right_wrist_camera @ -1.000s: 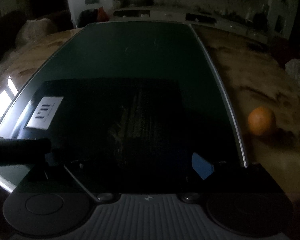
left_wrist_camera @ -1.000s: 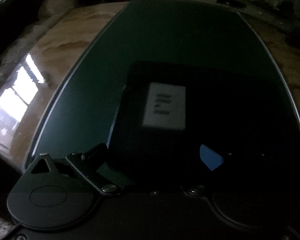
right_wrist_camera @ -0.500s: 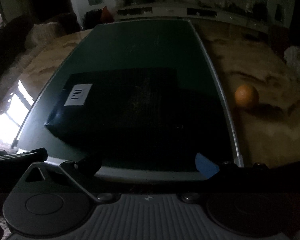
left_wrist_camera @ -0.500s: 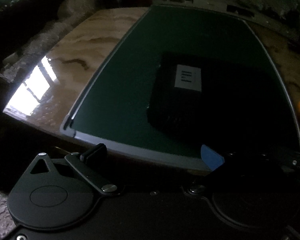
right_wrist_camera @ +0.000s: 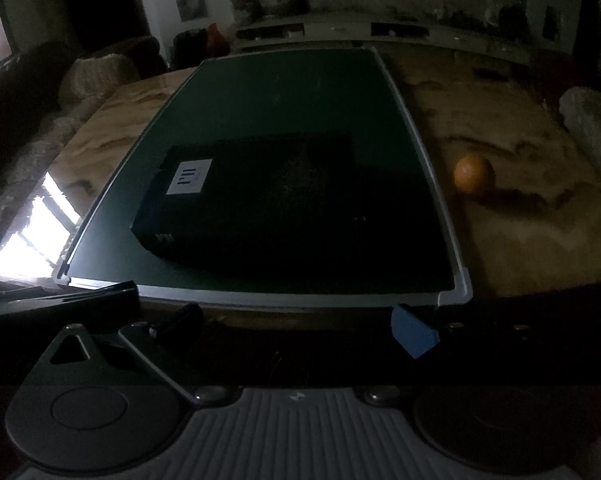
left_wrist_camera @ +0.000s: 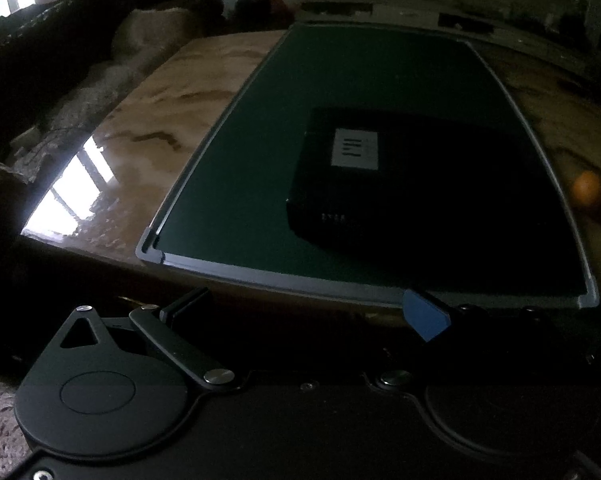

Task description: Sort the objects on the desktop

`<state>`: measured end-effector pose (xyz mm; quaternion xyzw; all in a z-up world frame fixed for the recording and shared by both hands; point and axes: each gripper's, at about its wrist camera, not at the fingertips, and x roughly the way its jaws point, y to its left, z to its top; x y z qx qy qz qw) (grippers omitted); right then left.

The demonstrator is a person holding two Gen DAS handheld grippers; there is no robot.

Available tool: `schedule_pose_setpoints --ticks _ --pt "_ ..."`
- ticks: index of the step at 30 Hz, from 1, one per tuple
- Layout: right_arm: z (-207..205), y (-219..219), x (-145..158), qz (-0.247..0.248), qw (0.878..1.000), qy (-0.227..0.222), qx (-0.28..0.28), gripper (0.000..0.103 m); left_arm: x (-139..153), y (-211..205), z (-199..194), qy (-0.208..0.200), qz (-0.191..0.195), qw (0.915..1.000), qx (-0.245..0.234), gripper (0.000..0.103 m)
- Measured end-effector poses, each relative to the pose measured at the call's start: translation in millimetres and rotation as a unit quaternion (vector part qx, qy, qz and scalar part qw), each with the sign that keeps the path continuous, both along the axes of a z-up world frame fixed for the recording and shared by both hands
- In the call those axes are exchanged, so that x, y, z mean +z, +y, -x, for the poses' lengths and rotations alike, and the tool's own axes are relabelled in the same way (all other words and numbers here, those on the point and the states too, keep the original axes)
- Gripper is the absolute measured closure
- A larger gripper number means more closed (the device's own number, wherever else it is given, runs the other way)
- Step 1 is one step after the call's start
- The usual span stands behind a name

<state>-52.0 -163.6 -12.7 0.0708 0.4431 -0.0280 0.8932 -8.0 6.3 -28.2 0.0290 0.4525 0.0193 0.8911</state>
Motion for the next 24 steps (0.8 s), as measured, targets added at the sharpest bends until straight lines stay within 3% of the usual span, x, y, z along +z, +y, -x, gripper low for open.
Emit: schedule_pose_setpoints --ticks 24 --pt "4 -2 2 -0.002 1.0 -0.003 -0.008 0.0 0 -10 9 0.006 -0.003 1.0 -0.002 0.0"
